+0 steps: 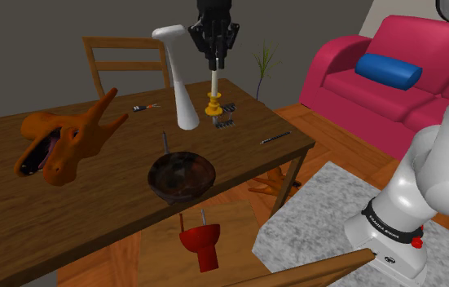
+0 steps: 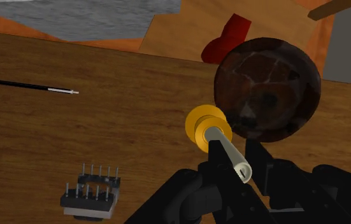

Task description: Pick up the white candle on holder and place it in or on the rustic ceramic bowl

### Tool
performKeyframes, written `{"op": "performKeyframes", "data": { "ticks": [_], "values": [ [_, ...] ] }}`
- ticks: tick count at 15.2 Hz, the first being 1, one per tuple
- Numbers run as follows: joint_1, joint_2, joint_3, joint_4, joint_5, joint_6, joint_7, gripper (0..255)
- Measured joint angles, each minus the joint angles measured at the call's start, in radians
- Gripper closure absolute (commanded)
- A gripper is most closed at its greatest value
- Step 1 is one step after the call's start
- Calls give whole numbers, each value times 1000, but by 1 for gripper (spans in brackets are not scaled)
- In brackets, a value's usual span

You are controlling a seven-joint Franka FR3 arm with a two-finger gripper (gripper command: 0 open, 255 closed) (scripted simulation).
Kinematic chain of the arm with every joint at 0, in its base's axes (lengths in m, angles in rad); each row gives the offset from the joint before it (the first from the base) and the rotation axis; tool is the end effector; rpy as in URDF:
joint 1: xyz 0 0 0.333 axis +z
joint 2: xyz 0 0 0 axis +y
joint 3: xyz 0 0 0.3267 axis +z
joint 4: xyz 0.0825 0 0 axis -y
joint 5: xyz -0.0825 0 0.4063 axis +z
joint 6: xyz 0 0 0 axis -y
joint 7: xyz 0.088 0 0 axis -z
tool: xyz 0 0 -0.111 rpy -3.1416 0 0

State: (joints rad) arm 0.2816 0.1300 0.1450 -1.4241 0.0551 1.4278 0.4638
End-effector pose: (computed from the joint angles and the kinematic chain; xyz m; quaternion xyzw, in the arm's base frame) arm 0.5477 0.2497 0.6154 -0.9972 0.0164 0.0722 0.0064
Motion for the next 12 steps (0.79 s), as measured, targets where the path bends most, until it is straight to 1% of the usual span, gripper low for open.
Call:
{"op": "performKeyframes", "data": {
  "ticks": [2, 3, 4, 8, 9, 10, 11, 12],
  "values": [
    [31, 44, 22, 68, -3, -22, 53, 255],
    [44, 55, 31, 86, -4, -26, 74, 255],
    [62, 87, 41, 140, -9, -47, 101, 255],
    [127, 186, 72, 286, -26, -89, 192, 255],
    [151, 234, 80, 363, -35, -117, 219, 255],
    [172, 267, 86, 411, -42, -131, 242, 255],
    [185, 288, 89, 441, -46, -140, 256, 255],
    [187, 286, 90, 431, -46, -130, 259, 255]
  ]
}}
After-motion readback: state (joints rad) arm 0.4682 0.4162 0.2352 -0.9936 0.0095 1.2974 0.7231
